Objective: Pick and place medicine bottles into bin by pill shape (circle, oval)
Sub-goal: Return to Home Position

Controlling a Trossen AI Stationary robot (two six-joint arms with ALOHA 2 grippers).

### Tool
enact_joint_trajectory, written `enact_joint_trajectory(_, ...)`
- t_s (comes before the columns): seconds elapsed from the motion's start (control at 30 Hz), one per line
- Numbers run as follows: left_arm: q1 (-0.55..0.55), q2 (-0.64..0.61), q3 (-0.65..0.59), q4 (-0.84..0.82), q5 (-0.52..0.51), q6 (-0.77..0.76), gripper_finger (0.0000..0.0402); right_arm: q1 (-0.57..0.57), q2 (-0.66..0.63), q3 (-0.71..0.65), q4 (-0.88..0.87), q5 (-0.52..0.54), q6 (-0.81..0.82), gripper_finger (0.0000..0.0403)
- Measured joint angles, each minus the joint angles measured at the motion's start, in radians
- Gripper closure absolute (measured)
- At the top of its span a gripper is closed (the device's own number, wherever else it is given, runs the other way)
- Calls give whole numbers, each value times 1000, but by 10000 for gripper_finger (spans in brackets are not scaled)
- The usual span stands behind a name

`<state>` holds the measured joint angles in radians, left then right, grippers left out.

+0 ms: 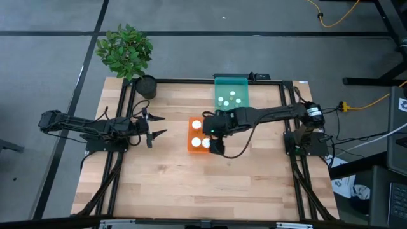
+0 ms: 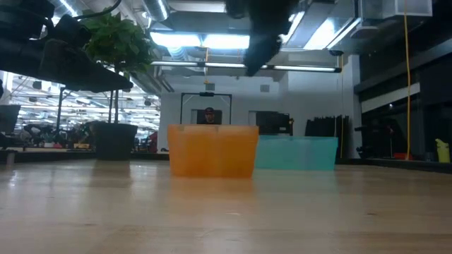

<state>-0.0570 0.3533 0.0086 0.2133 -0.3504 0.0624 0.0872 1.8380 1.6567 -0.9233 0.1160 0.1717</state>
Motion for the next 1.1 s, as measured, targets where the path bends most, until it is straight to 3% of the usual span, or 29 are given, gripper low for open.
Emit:
enact_joint_trajectory(0.13, 0, 0, 0, 0, 0, 0, 145, 15, -104, -73, -64, 50, 62, 137)
enact_joint_trajectory(0.27, 0, 0, 0, 0, 0, 0, 145, 77, -290, -253, 20, 48, 100, 137)
enact_joint_trajectory(0.6, 0, 0, 0, 0, 0, 0, 145, 198, -903, -844, 632, 46, 66, 137)
enact_joint_trajectory(0.77, 0, 0, 0, 0, 0, 0, 145, 200, -1127, -1094, 814, 58, 6, 137)
enact_joint_trajectory(1.0, 0, 0, 0, 0, 0, 0, 145, 200, -1385, -1319, 806, 176, 18, 137)
enact_joint_trajectory(1.1, 0, 0, 0, 0, 0, 0, 145, 200, -1485, -1424, 836, 180, 32, 137)
